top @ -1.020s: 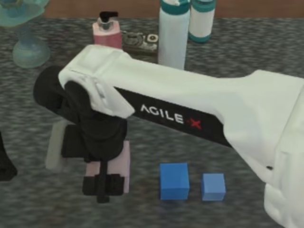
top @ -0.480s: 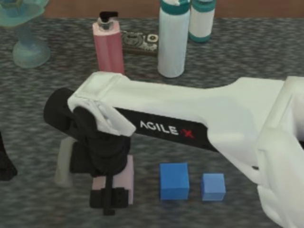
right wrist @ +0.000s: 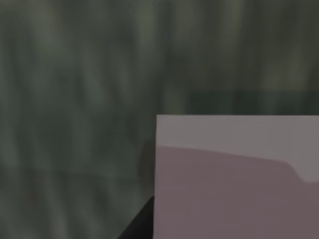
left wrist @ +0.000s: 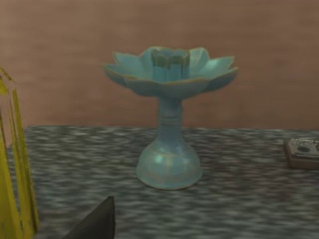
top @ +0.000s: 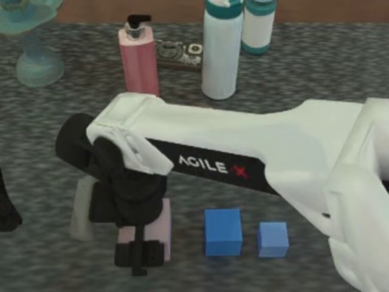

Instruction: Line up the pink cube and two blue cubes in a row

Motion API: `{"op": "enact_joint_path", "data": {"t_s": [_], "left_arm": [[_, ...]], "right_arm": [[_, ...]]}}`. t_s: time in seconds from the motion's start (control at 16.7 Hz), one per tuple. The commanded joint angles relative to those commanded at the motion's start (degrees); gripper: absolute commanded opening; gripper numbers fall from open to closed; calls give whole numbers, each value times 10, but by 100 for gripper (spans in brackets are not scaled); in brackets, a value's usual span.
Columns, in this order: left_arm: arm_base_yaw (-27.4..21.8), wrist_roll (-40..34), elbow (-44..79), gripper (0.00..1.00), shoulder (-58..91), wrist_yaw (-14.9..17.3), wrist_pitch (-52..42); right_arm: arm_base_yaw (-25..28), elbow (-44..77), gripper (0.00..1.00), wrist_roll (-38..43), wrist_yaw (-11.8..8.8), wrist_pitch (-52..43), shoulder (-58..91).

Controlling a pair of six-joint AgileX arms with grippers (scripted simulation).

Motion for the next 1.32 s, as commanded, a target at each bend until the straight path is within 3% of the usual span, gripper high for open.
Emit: {"op": "enact_joint_path", "data": {"t_s": [0.3, 0.36, 0.96, 1.32], "left_arm": [[0, 0, 0, 100, 0, 0, 0], [0, 0, 0, 100, 0, 0, 0], [0, 0, 0, 100, 0, 0, 0], [0, 0, 0, 100, 0, 0, 0]], "right_arm": [[0, 0, 98, 0, 0, 0, 0], [0, 0, 100, 0, 0, 0, 0], [0, 10, 100, 0, 0, -10, -1], [3, 125, 100, -1, 0, -132, -7]]}}
